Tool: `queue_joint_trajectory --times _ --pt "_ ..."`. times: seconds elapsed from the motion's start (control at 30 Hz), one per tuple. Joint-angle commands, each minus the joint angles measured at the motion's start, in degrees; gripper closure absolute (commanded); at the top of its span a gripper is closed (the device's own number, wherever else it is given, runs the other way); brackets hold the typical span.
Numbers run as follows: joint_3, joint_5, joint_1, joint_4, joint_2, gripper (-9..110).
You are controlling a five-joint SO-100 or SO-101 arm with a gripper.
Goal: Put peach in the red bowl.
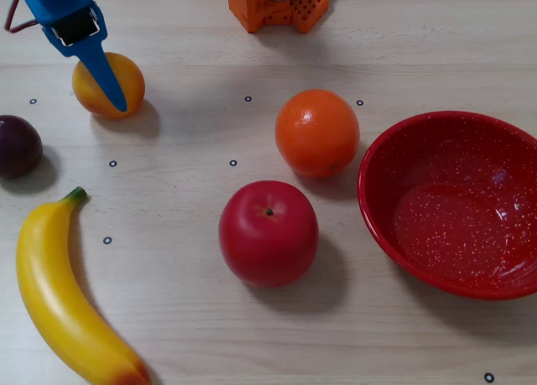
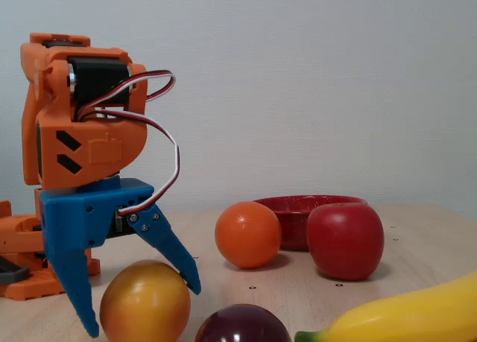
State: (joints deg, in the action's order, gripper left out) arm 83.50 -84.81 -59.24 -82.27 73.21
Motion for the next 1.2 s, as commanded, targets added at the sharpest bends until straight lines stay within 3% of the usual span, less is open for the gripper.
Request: queue_joint_trajectory --times 0.0,0.33,0.7,1.03,1.17 --pt "-3.3 -2.3 1.3 0.8 3.3 62" --pt "-2.5 -3.2 1.3 0.4 3.9 64" --pt "-2.3 -4.3 1.3 0.4 4.0 75" --pt "-2.3 -5.2 1.8 0.4 4.0 100" --pt "-2.4 -4.2 1.8 0.4 3.9 102"
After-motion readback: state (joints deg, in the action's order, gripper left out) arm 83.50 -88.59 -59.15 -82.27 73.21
